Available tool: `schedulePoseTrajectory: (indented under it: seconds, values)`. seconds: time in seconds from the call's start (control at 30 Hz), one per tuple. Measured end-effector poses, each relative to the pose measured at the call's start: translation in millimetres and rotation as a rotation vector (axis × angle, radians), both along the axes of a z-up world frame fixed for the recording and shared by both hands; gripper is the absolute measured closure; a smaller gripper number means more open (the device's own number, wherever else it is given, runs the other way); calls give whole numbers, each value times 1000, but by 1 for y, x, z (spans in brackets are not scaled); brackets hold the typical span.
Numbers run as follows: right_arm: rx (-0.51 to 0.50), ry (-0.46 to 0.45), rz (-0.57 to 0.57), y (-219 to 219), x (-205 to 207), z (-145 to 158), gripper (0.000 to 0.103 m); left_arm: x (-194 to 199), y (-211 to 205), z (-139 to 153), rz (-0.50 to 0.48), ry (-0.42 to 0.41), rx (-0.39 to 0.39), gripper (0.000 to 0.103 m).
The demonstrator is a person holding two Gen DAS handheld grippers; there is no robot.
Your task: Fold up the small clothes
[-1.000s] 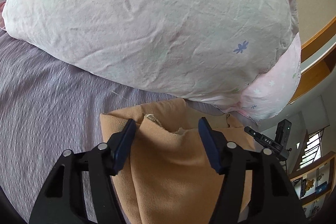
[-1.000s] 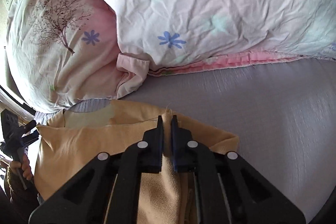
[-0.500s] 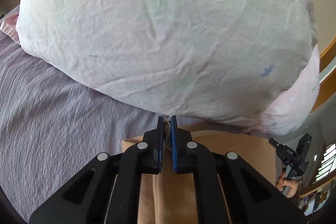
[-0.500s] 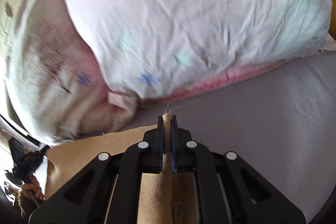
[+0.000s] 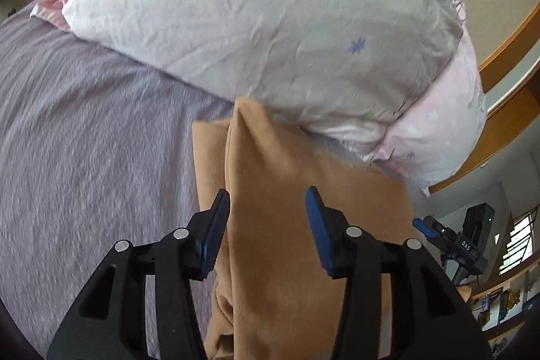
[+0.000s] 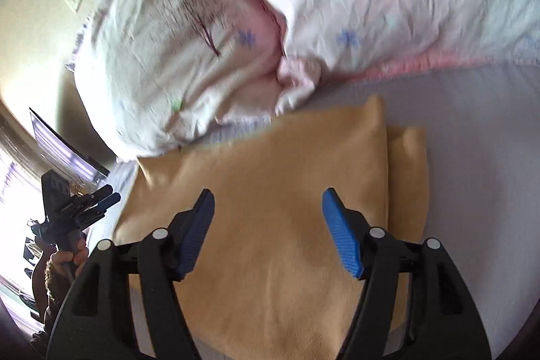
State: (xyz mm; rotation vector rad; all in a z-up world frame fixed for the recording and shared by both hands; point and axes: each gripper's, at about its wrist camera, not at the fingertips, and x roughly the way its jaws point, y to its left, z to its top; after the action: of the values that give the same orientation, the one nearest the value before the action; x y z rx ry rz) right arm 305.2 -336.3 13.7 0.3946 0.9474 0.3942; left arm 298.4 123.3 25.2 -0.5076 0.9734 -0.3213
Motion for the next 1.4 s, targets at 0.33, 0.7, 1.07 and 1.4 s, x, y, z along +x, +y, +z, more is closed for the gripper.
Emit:
schedulePoseTrajectory:
  seconds: [0.33,0.7,1.07,1.4]
  values:
    - [89,-149,-41,-8,-42,9,15,-45,27,-13,66,102,-20,38]
    - [376,-235,-138,-59,-48,-5,15,-70,2,-19,59,106,-314,91]
    - [417,-320,-306,-102,-66,-3,15,-36,-217,83,-452,-130,-289,92]
    - [391,-272,-305,-106,-60,-12,15,-37,-290,15,-651,18,-407,82]
